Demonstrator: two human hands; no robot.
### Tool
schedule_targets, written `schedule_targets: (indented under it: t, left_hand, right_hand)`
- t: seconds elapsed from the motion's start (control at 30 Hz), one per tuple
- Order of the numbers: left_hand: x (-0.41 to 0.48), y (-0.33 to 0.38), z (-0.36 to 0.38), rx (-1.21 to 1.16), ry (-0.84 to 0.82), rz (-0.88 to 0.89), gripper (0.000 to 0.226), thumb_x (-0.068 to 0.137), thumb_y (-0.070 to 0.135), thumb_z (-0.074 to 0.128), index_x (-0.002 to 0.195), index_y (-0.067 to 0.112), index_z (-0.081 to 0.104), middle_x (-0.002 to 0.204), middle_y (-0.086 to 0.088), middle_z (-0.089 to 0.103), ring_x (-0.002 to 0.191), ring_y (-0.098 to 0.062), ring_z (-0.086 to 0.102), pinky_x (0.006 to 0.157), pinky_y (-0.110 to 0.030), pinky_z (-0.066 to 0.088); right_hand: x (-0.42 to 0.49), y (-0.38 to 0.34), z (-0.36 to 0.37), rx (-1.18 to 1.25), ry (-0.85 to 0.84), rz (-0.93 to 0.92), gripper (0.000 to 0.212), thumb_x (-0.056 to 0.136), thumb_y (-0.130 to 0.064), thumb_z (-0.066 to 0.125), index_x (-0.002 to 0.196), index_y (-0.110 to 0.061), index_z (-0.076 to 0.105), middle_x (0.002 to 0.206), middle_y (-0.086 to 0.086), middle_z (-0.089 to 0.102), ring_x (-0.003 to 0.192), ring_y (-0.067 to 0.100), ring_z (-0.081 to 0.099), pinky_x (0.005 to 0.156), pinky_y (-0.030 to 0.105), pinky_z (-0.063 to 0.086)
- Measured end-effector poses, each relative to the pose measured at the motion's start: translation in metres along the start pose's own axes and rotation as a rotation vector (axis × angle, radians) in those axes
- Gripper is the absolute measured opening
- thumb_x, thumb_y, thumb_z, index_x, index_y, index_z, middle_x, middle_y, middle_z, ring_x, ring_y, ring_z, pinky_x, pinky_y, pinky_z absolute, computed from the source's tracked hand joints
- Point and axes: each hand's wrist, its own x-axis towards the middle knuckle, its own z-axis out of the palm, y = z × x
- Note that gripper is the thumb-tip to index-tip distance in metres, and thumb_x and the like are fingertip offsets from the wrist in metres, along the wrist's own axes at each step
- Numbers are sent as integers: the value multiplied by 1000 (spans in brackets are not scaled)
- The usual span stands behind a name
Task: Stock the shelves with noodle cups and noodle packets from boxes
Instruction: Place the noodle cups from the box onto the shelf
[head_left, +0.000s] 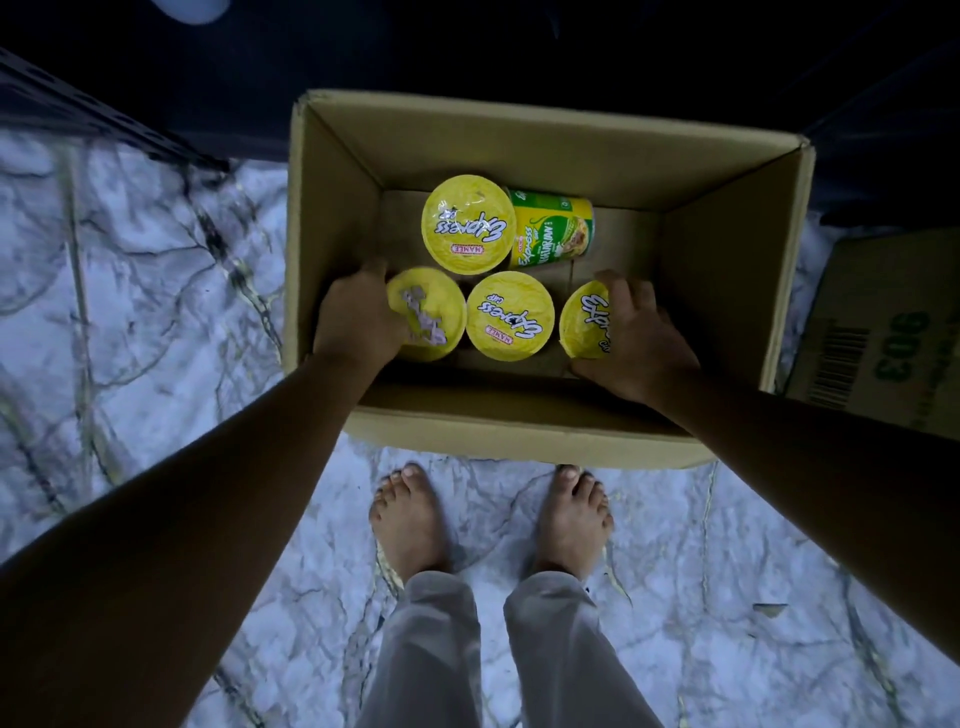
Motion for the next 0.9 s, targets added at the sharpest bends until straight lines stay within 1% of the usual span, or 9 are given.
schedule_targets:
  t: [0.07,0.17,0.23,0.37,0.53,0.6,0.67,0.77,0.9]
  left_hand:
    - [11,-7,17,-47,-55,-53,77,81,13,66,153,15,40,105,-24,59,105,-48,63,92,-57,53]
    - [-3,10,5,-53,-130,21,78,87,30,76,154,16,37,144,-20,48,129,-42,51,102,-48,45]
    - [-11,15,-4,-69,-192,37,106,79,47,85,160,22,22,160,-15,26,143,-42,34,109,-50,40]
    - [-19,24,18,66,-291,12,132,69,53,91,161,21,2,165,-16,3,148,-47,17,111,-56,38]
    - [3,37,2,-224,-202,-149,113,81,40,83,162,21,6,162,-16,16,144,-41,34,111,-43,40]
    - [-30,15,12,-225,-183,-112,71,101,24,46,162,14,11,163,-18,21,146,-39,33,116,-44,35]
    - [-90,-37,109,-65,-158,-150,63,98,15,2,154,1,29,155,-25,39,141,-42,38,115,-51,31]
    - [-127,-101,215,-39,25,-363,31,104,14,31,132,5,43,126,-20,60,118,-39,53,90,-52,44]
    - [-117,-110,202,-245,25,-470,27,102,10,39,127,6,45,120,-18,60,113,-38,56,85,-48,46]
  right_hand:
    - [0,-1,-1,-12,-5,4,116,66,-45,92,154,-34,18,151,10,28,133,46,43,101,55,49]
    - [0,-2,-1,-33,-13,12,115,66,-46,91,154,-35,17,151,10,29,133,45,44,100,55,49]
    - [1,-3,0,-43,-6,16,114,67,-46,91,154,-35,17,150,10,29,133,45,44,99,54,50]
    - [0,-5,5,-51,14,9,115,68,-46,90,156,-34,17,151,11,28,134,46,42,99,54,49]
    - [1,-5,-1,3,2,29,115,66,-42,93,155,-32,20,150,15,30,132,49,44,103,55,48]
    - [-1,-4,-3,72,15,51,114,63,-43,93,153,-31,23,148,16,32,130,46,48,104,51,48]
    - [-8,-4,-3,125,34,90,111,63,-46,93,151,-29,26,148,15,33,129,42,50,103,45,46]
    - [-25,-7,-8,161,89,109,109,63,-46,93,149,-23,30,145,15,35,128,41,50,105,43,45]
    - [-60,-19,-21,240,194,64,108,60,-40,93,149,-22,33,140,16,40,126,38,47,104,38,41]
